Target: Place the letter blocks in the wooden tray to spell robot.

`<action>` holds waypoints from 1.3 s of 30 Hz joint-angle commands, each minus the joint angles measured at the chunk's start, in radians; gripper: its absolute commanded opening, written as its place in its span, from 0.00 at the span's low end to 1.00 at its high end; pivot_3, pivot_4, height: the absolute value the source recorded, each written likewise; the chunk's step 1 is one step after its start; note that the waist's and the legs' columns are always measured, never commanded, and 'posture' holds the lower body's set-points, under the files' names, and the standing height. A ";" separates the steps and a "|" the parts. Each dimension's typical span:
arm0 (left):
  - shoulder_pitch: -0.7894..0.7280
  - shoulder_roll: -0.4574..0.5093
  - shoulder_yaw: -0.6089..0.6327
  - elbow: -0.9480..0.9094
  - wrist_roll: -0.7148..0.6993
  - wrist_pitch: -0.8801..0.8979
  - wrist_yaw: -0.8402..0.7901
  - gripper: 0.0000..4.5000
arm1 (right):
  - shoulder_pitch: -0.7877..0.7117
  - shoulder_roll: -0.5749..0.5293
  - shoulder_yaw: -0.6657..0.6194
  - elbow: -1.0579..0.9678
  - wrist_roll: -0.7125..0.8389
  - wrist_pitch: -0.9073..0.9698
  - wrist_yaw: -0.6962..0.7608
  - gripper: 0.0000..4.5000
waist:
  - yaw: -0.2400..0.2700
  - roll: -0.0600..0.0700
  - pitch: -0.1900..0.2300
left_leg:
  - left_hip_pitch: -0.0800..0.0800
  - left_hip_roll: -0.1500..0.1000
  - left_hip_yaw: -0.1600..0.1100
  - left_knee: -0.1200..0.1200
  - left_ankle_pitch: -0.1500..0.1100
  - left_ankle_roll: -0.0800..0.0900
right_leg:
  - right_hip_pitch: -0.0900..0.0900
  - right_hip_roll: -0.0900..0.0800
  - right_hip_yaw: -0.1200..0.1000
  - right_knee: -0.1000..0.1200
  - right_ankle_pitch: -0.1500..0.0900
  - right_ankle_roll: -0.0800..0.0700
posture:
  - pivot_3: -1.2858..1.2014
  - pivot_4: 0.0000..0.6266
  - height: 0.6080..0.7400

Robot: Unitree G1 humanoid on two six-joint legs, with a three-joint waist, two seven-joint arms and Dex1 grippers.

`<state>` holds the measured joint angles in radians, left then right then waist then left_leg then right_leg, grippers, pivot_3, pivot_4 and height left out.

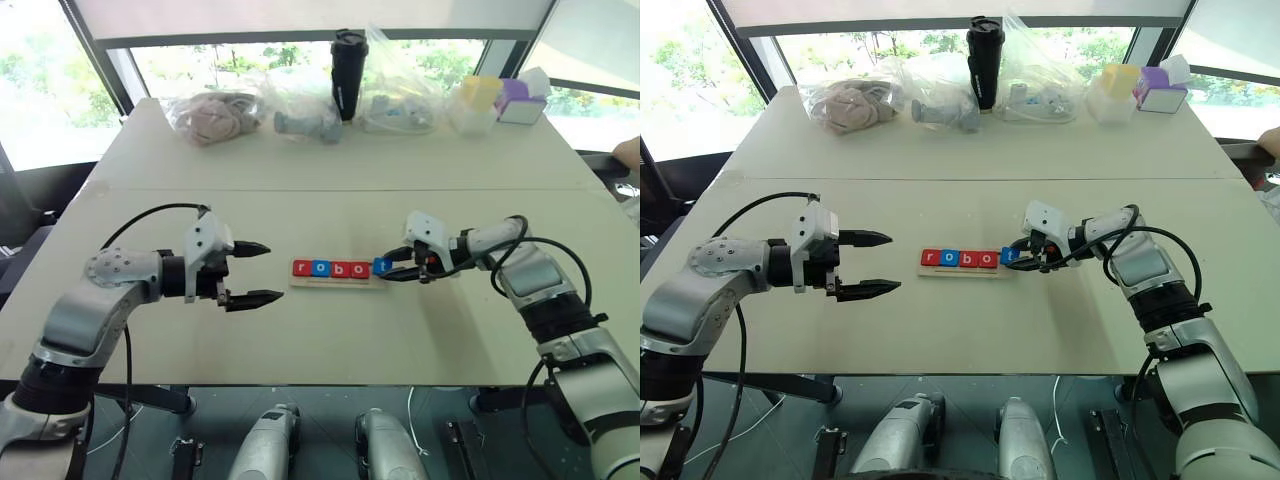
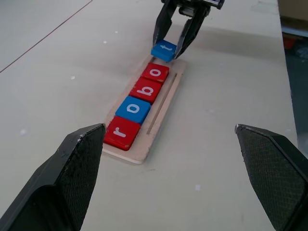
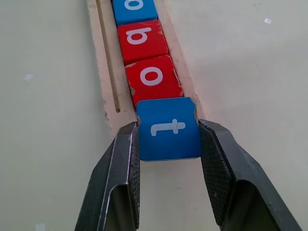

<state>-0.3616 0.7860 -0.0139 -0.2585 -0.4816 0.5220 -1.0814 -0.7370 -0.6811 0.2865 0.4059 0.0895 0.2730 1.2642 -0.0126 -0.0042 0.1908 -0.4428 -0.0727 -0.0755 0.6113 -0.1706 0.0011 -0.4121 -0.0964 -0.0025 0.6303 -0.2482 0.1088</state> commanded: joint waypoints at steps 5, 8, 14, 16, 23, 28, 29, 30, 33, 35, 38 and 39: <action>0.002 0.004 0.028 -0.042 -0.020 0.006 0.018 1.00 | -0.046 0.014 -0.002 0.048 -0.028 -0.046 0.037 0.26 | 0.000 0.000 0.000 | 0.000 0.000 0.000 0.000 0.000 0.000 | 0.000 0.001 0.000 0.000 0.001 0.001 | 0.52 0.24 1.00; 0.001 0.001 0.028 -0.045 -0.022 0.009 0.025 1.00 | -0.053 0.030 0.001 0.061 -0.034 -0.055 0.044 0.26 | 0.000 0.000 0.000 | 0.000 0.000 0.000 0.000 0.000 0.000 | 0.000 0.001 0.000 0.000 0.001 0.001 | 0.52 0.24 1.00; -0.004 -0.004 0.024 -0.045 -0.020 0.011 0.033 1.00 | -0.060 0.055 -0.005 0.066 -0.039 -0.058 0.041 0.26 | -0.001 0.000 0.000 | 0.000 0.000 0.000 0.000 0.000 0.000 | 0.000 0.002 0.000 0.001 0.001 0.002 | 0.52 0.24 1.00; -0.006 -0.006 0.021 -0.045 -0.020 0.011 0.037 1.00 | -0.061 0.061 -0.004 0.071 -0.042 -0.062 0.039 0.26 | -0.001 0.000 0.000 | 0.000 0.000 0.000 0.000 0.000 0.000 | 0.000 0.002 0.000 0.001 0.001 0.002 | 0.52 0.24 1.00; -0.006 -0.008 0.021 -0.046 -0.020 0.011 0.047 1.00 | -0.069 0.073 -0.009 0.092 -0.051 -0.074 0.036 0.26 | -0.001 0.000 0.000 | 0.000 0.000 0.000 0.000 0.000 0.000 | 0.000 0.002 0.000 0.001 0.001 0.002 | 0.52 0.24 1.00; -0.008 -0.009 0.020 -0.044 -0.018 0.010 0.049 1.00 | -0.075 0.074 -0.012 0.103 -0.051 -0.080 0.037 0.37 | -0.001 0.000 0.000 | 0.000 0.000 0.000 0.000 0.000 -0.001 | 0.000 0.002 0.000 0.001 0.001 0.002 | 0.52 0.24 1.00; -0.008 -0.010 0.020 -0.045 -0.018 0.010 0.049 1.00 | -0.078 0.075 -0.015 0.105 -0.049 -0.080 0.036 0.50 | -0.001 0.000 0.000 | 0.000 0.000 0.000 0.000 0.000 -0.001 | 0.000 0.002 0.000 0.001 0.001 0.002 | 0.52 0.24 1.00; -0.010 -0.010 0.019 -0.043 -0.018 0.010 0.049 1.00 | -0.084 0.076 -0.023 0.107 -0.047 -0.086 0.028 0.60 | -0.001 0.000 0.000 | 0.000 0.000 0.000 0.000 0.000 -0.001 | 0.000 0.002 0.000 0.001 0.001 0.002 | 0.52 0.24 1.00; -0.011 -0.011 0.019 -0.042 -0.017 0.011 0.050 1.00 | -0.100 0.067 -0.055 0.088 -0.031 -0.102 0.009 0.81 | -0.001 0.000 0.000 | 0.000 0.000 0.000 0.000 0.000 -0.001 | 0.000 0.002 0.000 0.001 0.001 0.002 | 0.52 0.24 1.00; -0.011 -0.011 0.019 -0.041 -0.017 0.011 0.050 1.00 | -0.103 0.061 -0.072 0.063 -0.029 -0.118 -0.005 0.81 | -0.001 0.000 0.000 | 0.000 0.000 0.000 0.000 0.000 -0.001 | 0.000 0.002 0.000 0.001 0.001 0.002 | 0.52 0.24 1.00; -0.013 -0.011 0.019 -0.038 -0.016 0.010 0.050 1.00 | -0.083 0.047 -0.095 -0.024 -0.009 -0.082 -0.002 0.81 | -0.001 0.000 0.000 | 0.000 0.000 0.000 0.000 0.000 -0.001 | 0.000 0.002 0.000 0.001 0.002 0.003 | 0.52 0.24 1.00; -0.015 -0.012 0.018 -0.036 -0.015 0.010 0.050 1.00 | -0.069 0.043 -0.102 -0.060 -0.001 -0.063 0.000 0.81 | -0.001 0.000 0.000 | 0.000 0.000 0.000 0.000 0.000 0.000 | 0.000 0.002 0.000 0.001 0.002 0.003 | 0.52 0.24 1.00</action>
<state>-0.3605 0.7736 -0.0149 -0.2772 -0.4898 0.5366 -1.0347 -0.8064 -0.6171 0.2209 0.4255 0.0579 0.1918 1.2621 -0.0131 -0.0040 0.1909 -0.4425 -0.0727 -0.0756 0.6112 -0.1703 0.0007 -0.4126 -0.0941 -0.0024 0.6314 -0.2464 0.1117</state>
